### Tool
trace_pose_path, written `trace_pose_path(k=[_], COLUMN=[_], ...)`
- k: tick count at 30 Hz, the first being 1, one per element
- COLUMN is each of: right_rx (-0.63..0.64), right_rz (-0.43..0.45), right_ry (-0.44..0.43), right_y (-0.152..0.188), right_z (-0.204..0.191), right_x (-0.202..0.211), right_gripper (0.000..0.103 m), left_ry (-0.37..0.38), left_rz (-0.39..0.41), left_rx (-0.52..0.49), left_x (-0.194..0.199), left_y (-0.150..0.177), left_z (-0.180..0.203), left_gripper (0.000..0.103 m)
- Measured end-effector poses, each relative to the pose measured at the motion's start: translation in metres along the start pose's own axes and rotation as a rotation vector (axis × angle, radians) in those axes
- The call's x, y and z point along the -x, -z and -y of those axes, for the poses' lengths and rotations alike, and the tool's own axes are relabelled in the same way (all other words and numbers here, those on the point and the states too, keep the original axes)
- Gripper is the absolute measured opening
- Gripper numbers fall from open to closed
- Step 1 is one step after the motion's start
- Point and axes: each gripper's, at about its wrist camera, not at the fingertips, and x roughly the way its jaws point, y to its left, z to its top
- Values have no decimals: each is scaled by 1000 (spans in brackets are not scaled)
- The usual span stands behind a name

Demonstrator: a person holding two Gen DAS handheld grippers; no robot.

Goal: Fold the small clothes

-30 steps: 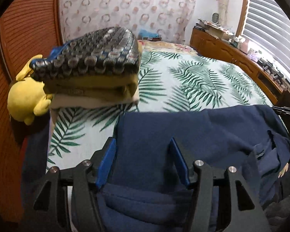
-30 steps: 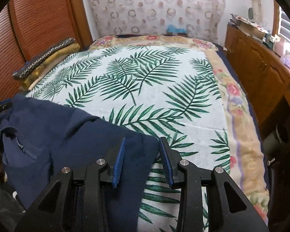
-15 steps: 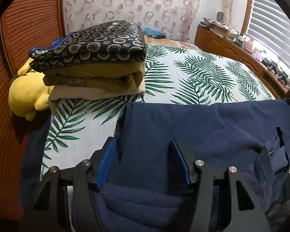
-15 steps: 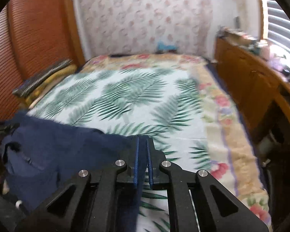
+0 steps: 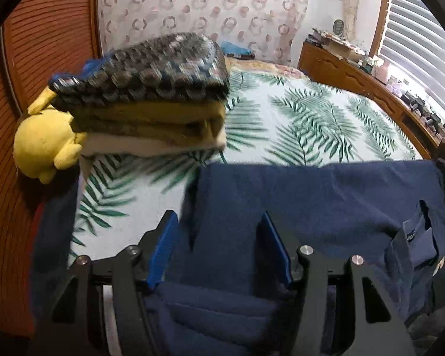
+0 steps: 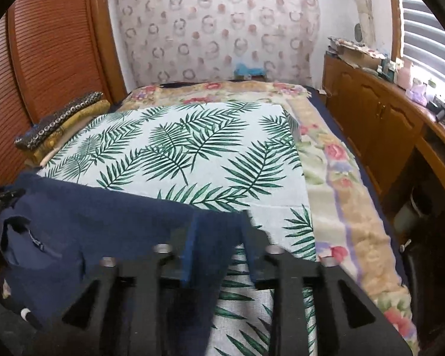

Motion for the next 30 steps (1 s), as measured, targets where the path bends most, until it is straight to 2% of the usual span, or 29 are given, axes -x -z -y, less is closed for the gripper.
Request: trace_pose_path(k=[3,7,11,14,18,24,27,28,30], right_rx=[14,27,22,17,14,16,26,35,38], right_rz=[-28,-64,-83,-93,-108,-117,-128,-136,-147], right_ry=[-12,-9,-3,3,5,8,0,-16,-49], right_y=[3,9,11,12,13,12,11,10,9], right_z=[-2,-4,-4,-3,-2,0,-3,-4,-7], right_x=[-8,-21,-30,-34,-40,-42,-43,-43,-44], right_gripper=[49,50,53,54,57,62,62,60,43], left_ry=[0,-14,39,100,145,140,150,150,151], left_rz=[33,51,8,-27,-93,-177,-191,-191,-196], left_rx=[0,-18,-34,-49,-76,-102,-115,-124,-132], left_x=[15,22,7,-4,-19,-35,-36,-35,-34], left_y=[-12,-34,-53,-58,-58,-46,-40,-39,-37], left_z=[-7,-16,-23,-23,-20,-16,-15,-14,-11], left_gripper=[58,58,58,58,57,48,36,30,20])
